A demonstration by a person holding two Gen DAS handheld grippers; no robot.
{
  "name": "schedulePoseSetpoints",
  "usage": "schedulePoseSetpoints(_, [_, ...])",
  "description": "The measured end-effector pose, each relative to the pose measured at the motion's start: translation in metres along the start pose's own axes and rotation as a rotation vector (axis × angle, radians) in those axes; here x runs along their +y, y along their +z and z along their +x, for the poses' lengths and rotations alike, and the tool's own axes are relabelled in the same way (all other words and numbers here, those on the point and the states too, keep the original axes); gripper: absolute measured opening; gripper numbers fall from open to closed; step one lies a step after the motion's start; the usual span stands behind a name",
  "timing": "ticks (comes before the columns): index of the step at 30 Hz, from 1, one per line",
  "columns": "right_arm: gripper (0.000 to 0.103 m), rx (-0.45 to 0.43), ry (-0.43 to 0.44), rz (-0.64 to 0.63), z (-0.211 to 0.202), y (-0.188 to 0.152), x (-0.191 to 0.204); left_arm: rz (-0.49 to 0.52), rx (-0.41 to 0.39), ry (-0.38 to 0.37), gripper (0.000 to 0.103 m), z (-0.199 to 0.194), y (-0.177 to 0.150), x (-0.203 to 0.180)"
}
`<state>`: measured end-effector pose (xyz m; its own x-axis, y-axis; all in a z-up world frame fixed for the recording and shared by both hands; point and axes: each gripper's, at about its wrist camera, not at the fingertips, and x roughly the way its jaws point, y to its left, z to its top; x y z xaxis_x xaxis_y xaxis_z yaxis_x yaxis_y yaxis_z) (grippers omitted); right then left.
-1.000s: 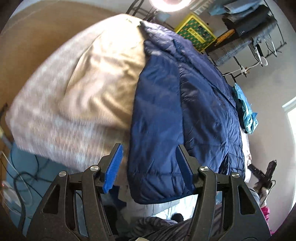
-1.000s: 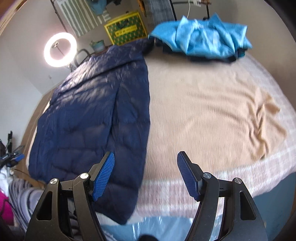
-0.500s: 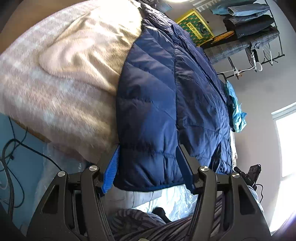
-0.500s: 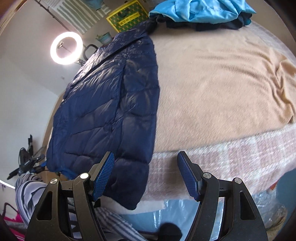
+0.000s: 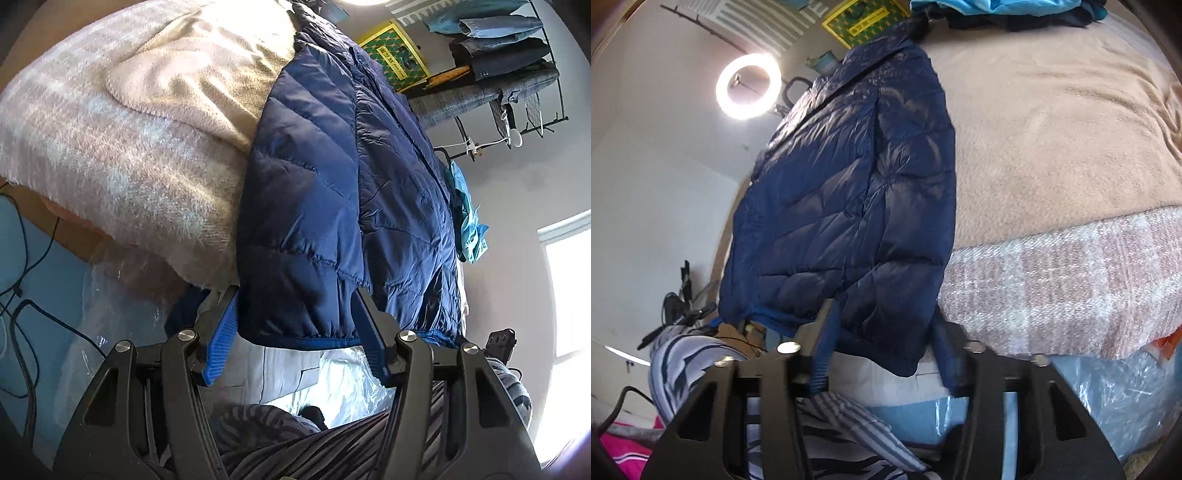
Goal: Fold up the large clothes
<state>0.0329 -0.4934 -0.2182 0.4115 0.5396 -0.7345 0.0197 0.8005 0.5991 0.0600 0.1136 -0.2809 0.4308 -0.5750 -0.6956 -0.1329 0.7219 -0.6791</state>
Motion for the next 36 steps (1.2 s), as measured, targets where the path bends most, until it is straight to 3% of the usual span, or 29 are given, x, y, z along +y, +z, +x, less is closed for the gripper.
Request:
schedulePoseSetpoints(1, [0.017, 0.002, -0.007, 0.005, 0.002, 0.001, 0.000, 0.000, -0.002, -0.010, 0.049, 0.000, 0.000, -0.001])
schedulePoseSetpoints(2, [0.014, -0.001, -0.013, 0.008, 0.003, 0.002, 0.001, 0.012, -0.004, -0.012, 0.026, 0.000, 0.000, -0.004])
schedulePoseSetpoints(5, [0.006, -0.027, -0.013, 0.008, -0.001, 0.004, 0.004, 0.044, -0.018, 0.003, 0.009, -0.004, 0.000, -0.011])
schedulePoseSetpoints(15, [0.003, -0.218, 0.059, -0.012, -0.057, 0.021, 0.038, 0.046, -0.156, -0.139, 0.004, -0.060, 0.022, -0.046])
schedulePoseSetpoints(22, [0.003, -0.326, 0.092, -0.038, -0.083, 0.040, 0.062, 0.152, -0.225, -0.146, 0.004, -0.084, 0.043, -0.088])
schedulePoseSetpoints(36, [0.003, -0.428, 0.014, -0.076, -0.099, 0.094, 0.104, 0.331, -0.300, -0.096, 0.004, -0.095, 0.119, -0.161])
